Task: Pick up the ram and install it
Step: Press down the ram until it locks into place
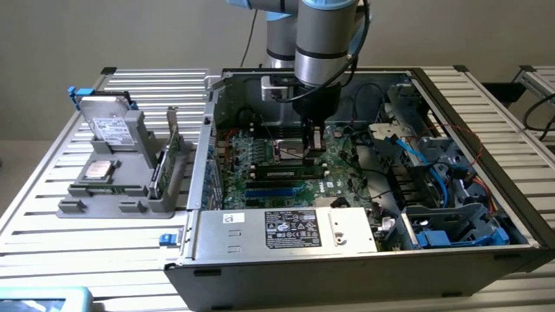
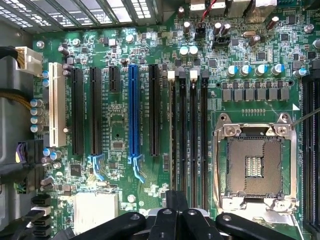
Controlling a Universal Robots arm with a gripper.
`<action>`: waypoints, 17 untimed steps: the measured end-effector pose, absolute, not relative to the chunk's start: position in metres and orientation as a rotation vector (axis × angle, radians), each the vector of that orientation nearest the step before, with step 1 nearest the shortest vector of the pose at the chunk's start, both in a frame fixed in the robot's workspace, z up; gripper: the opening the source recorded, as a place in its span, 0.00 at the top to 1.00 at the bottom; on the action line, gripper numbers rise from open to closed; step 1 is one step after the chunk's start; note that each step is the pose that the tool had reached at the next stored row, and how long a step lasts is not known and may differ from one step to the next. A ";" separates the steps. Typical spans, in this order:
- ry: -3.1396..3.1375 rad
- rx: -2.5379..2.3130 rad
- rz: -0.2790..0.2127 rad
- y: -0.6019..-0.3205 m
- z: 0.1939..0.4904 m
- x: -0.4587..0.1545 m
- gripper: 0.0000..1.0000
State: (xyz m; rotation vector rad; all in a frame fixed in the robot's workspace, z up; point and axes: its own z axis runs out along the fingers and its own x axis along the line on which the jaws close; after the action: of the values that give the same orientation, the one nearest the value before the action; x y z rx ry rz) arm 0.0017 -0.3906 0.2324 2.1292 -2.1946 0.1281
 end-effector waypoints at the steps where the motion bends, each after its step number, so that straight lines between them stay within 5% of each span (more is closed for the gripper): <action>1: -2.195 2.129 0.130 -0.391 0.232 0.002 0.89; 17: -2.198 2.131 0.136 -0.391 0.227 0.002 0.89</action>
State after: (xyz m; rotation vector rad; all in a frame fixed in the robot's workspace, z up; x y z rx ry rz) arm 0.0017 -0.3906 0.2270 2.1313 -2.1977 0.1361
